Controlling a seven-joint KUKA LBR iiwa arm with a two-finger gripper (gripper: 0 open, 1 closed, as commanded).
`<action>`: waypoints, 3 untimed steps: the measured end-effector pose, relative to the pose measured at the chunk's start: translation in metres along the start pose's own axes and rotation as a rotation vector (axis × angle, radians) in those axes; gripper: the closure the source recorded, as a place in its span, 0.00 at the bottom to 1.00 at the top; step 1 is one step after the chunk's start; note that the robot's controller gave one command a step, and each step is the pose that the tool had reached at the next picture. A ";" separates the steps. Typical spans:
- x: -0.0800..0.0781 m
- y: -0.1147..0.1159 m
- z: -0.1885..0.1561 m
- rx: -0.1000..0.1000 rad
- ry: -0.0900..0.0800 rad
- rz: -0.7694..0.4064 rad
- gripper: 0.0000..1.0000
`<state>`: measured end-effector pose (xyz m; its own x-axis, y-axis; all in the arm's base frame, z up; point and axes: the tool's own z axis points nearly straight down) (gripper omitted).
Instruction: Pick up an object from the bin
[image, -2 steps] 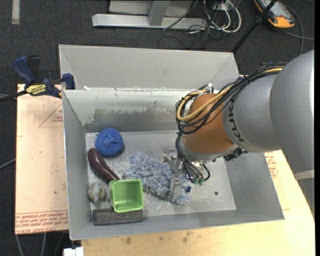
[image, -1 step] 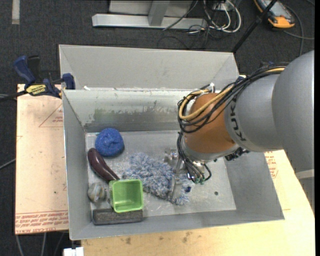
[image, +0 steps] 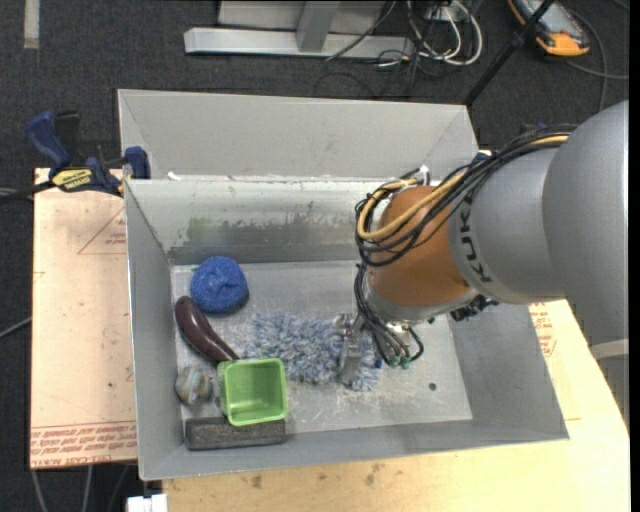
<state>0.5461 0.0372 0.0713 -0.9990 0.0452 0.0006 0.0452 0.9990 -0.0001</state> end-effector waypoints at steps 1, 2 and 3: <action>0.000 0.001 0.000 0.000 -0.001 0.000 1.00; 0.001 0.001 -0.004 0.000 0.003 0.000 1.00; 0.002 0.002 -0.022 -0.001 0.004 0.000 1.00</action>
Offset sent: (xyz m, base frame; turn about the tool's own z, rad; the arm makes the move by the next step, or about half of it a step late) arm 0.0001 -0.0002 0.0628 0.0000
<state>0.5441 0.0388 0.0937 -0.9990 0.0450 0.0049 0.0450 0.9990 0.0004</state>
